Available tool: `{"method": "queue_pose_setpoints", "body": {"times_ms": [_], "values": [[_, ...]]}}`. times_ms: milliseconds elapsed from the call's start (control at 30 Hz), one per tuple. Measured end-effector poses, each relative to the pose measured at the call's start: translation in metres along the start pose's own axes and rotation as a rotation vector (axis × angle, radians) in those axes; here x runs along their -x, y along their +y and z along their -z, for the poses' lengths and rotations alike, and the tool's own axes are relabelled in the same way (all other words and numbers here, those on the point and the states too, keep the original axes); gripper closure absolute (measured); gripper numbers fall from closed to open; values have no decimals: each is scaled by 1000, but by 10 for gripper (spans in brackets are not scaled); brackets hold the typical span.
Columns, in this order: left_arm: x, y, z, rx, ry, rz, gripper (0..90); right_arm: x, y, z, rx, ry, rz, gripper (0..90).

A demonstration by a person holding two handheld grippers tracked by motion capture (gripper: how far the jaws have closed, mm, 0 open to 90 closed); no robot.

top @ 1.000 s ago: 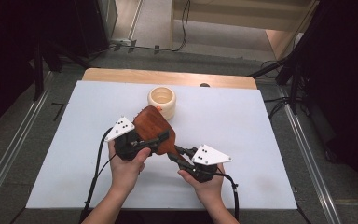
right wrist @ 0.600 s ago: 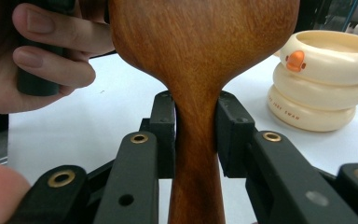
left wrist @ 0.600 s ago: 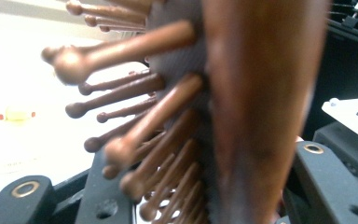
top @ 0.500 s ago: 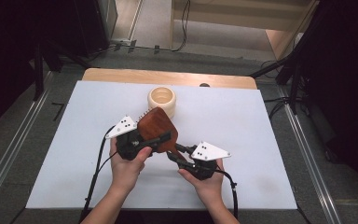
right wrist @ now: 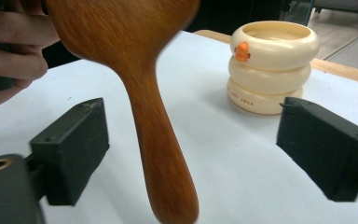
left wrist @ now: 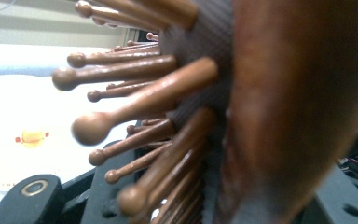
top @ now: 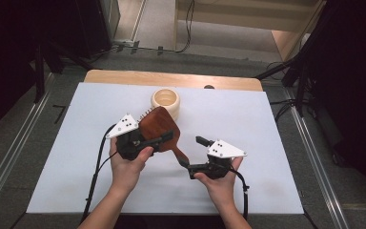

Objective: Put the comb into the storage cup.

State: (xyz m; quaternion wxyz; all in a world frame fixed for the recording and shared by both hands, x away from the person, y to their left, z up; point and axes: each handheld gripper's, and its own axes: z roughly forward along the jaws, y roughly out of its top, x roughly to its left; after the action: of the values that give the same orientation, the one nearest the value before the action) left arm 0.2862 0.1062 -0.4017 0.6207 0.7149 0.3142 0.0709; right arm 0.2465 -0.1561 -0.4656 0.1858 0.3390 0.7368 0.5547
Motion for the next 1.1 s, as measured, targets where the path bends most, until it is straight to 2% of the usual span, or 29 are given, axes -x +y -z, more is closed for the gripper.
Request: {"method": "queue_pose_setpoints", "body": {"times_ms": [100, 300, 633, 933, 1100], "values": [[-1, 2, 1, 6, 2, 0, 563, 7, -1, 6, 15, -22, -28, 0], [-5, 7, 3, 13, 16, -8, 563, 14, -6, 17, 28, -113, 2, 0], [-12, 17, 8, 27, 34, -12, 563, 28, -12, 37, 61, -131, 0, 0], [-16, 24, 11, 34, 44, -22, 562, 42, -23, 58, 57, -174, -8, 0], [-19, 29, 12, 43, 48, -27, 563, 50, -30, 71, 51, -177, -18, 0]]}}
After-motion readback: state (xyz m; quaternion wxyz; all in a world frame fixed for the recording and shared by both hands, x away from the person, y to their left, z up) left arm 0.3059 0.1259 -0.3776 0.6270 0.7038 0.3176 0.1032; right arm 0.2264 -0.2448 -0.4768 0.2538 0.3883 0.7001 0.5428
